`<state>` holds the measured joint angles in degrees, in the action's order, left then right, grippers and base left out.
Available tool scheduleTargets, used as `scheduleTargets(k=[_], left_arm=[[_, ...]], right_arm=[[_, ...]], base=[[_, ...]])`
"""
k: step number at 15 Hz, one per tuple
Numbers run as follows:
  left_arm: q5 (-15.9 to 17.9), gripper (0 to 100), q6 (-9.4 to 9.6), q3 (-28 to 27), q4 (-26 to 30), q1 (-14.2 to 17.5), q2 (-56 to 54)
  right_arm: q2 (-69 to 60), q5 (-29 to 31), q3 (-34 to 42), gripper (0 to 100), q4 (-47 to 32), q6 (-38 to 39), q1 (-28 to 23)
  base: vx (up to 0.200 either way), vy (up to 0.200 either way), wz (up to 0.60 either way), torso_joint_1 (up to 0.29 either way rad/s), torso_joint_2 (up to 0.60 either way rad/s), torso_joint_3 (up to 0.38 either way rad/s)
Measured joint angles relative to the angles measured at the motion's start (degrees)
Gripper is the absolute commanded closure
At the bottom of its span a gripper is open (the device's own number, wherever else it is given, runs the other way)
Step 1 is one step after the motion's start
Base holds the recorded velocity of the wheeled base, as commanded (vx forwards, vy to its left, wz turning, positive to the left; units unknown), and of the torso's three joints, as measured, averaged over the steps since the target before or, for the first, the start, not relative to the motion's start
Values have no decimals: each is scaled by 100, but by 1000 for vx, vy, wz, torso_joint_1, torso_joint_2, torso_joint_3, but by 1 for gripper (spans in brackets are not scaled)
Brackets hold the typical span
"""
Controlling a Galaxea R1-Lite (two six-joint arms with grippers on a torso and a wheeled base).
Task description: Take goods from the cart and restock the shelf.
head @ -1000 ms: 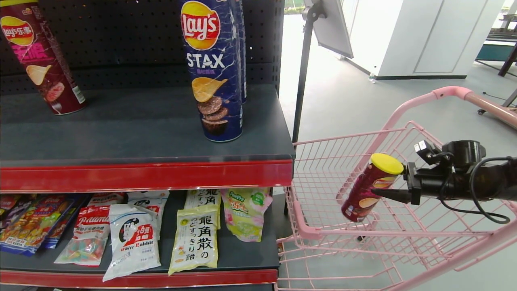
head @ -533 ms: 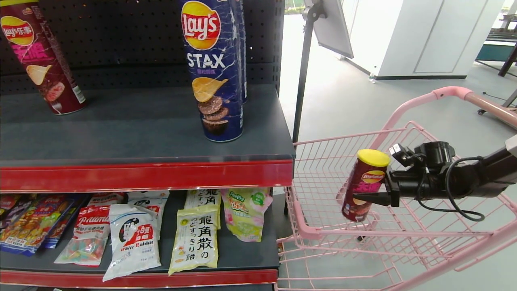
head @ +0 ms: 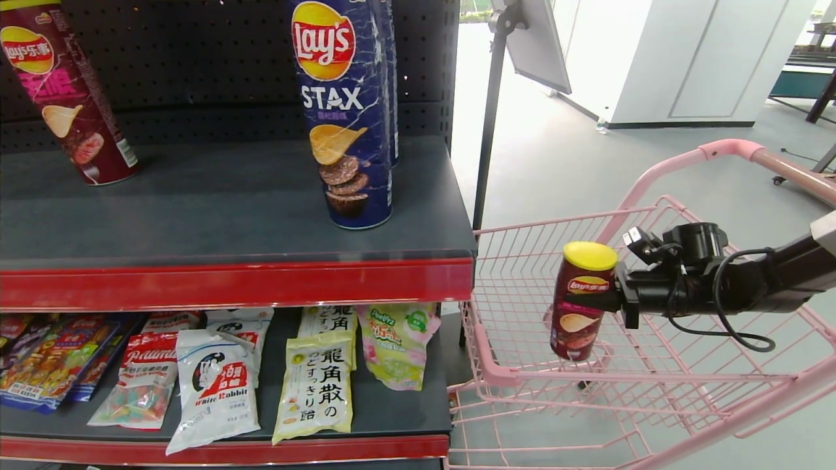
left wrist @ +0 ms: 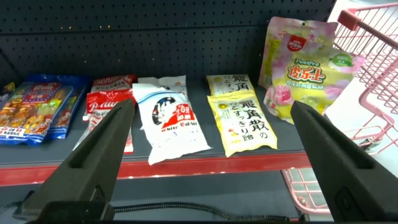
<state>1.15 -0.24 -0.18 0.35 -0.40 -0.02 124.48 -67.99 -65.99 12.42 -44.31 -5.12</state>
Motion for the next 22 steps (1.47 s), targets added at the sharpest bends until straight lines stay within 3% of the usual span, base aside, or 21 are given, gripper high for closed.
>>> scheduleTargets(k=[5,11,16,19,22], left_arm=[[-2,0,-2,0,0,0,0],[0,0,-2,0,0,0,0],[0,0,0,0,-2,0,0],[-2,0,0,0,0,-1,0],[0,0,-2,0,-2,-1,0]], right_arm=[[-827,16,-171,100,-477,37,-46],[-3181,90,937,100,-670,165,5],[-4574,816,2266,100,-495,441,1157],[-4896,1424,2588,100,-268,696,2022],[-4909,1640,2640,100,-250,750,2452]], base=[[0,0,0,0,0,0],[0,0,0,0,0,0],[0,0,0,0,0,0],[0,0,0,0,0,0],[0,0,0,0,0,0]])
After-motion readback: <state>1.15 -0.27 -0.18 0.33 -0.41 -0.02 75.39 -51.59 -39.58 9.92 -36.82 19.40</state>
